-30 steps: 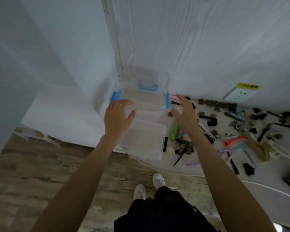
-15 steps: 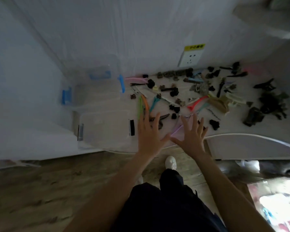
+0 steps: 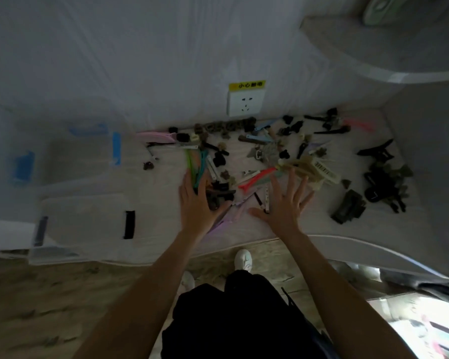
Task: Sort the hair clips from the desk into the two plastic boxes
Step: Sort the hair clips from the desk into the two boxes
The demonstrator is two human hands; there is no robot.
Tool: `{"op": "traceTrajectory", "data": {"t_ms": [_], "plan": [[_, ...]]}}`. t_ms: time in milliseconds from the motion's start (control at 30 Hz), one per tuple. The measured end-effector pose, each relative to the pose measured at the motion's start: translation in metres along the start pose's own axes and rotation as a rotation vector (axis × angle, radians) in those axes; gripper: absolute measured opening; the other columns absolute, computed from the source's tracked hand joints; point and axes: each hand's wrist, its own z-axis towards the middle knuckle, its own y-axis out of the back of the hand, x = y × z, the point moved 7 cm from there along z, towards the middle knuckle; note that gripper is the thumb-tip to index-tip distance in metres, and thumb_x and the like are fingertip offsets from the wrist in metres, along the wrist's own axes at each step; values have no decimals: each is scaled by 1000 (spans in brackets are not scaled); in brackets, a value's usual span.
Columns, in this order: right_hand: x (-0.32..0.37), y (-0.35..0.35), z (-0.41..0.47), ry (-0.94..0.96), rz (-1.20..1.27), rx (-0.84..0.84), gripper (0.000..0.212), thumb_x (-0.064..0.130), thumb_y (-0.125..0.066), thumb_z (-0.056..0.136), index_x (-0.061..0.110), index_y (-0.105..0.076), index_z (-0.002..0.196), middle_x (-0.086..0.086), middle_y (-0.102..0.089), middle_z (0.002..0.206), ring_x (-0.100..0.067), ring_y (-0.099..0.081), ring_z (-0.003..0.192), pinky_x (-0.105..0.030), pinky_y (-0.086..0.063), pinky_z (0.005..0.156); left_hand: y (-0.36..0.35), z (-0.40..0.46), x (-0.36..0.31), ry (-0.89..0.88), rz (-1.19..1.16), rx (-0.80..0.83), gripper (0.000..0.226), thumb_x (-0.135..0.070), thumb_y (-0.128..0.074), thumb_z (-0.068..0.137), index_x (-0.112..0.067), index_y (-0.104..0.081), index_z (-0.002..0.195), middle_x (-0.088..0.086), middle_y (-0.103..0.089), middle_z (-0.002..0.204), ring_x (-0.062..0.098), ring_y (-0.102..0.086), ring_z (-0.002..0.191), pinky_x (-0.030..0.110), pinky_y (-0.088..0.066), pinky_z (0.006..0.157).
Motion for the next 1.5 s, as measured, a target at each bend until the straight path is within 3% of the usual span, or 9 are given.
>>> {"op": "traceTrajectory", "data": {"t_ms": [300,467,633,833,1067,1167,1233,1367,1500], "plan": [[9,42,67,358,338,-141,67,56,-64,73,12,-54,123,-22,-47,134,-37,-37,127,-52,-31,107,-3,32,-43,43,87,-37,93,-82,-49,59,-31,-40,135,18,-17,153,40,-8,142,59,-6,111],[-47,96,76,252,306,-439,35,20,-53,85,4,-58,116,-21,-57,120,-37,-51,109,-40,-39,96,7,19,-58,-315,168,-22,53,-48,-63,75,-20,-58,119,5,-58,125,28,-49,119,47,-40,100],[-73,65,114,-35,171,-18,64,37,-50,92,8,-24,143,-23,-38,142,-38,-35,129,-46,-25,107,5,25,-68,-346,288,53,49,-28,-79,64,-17,-65,110,4,-66,110,30,-59,103,41,-45,92],[-36,80,100,159,33,-174,44,33,-65,82,5,-52,113,-20,-59,117,-37,-51,110,-46,-38,95,18,22,-81,-374,213,-27,46,-39,-71,68,-17,-62,107,2,-64,113,26,-56,108,36,-36,93],[18,96,66,27,809,3,43,32,-64,85,9,-45,115,7,-53,87,-14,-53,80,-15,-42,58,89,3,-64,53,-556,-182,40,-28,-71,80,-25,-51,114,-17,-60,103,-5,-58,90,12,-45,79],[57,83,54,10,1042,185,45,30,-66,84,15,-43,119,3,-53,97,-17,-59,86,-19,-54,68,132,-6,-26,173,-753,-354,37,-17,-68,82,-20,-51,115,-16,-62,99,-9,-61,84,8,-48,70],[88,73,46,43,1085,287,44,30,-68,82,22,-45,118,4,-53,102,-18,-62,89,-32,-56,75,155,-14,7,224,-762,-385,38,-15,-69,82,-20,-51,115,-12,-63,98,-11,-62,81,7,-48,67],[157,71,27,173,1088,339,33,18,-68,83,13,-51,111,10,-53,86,2,-60,65,-11,-51,57,190,-39,77,186,-497,-248,44,-32,-74,72,-33,-54,111,-13,-64,101,-3,-62,85,7,-47,76],[214,63,13,274,1039,334,31,16,-72,79,16,-53,104,8,-56,83,4,-62,57,-18,-54,55,210,-56,139,291,-455,-234,35,-17,-73,77,-35,-58,104,-11,-61,100,11,-63,83,12,-52,69]]}}
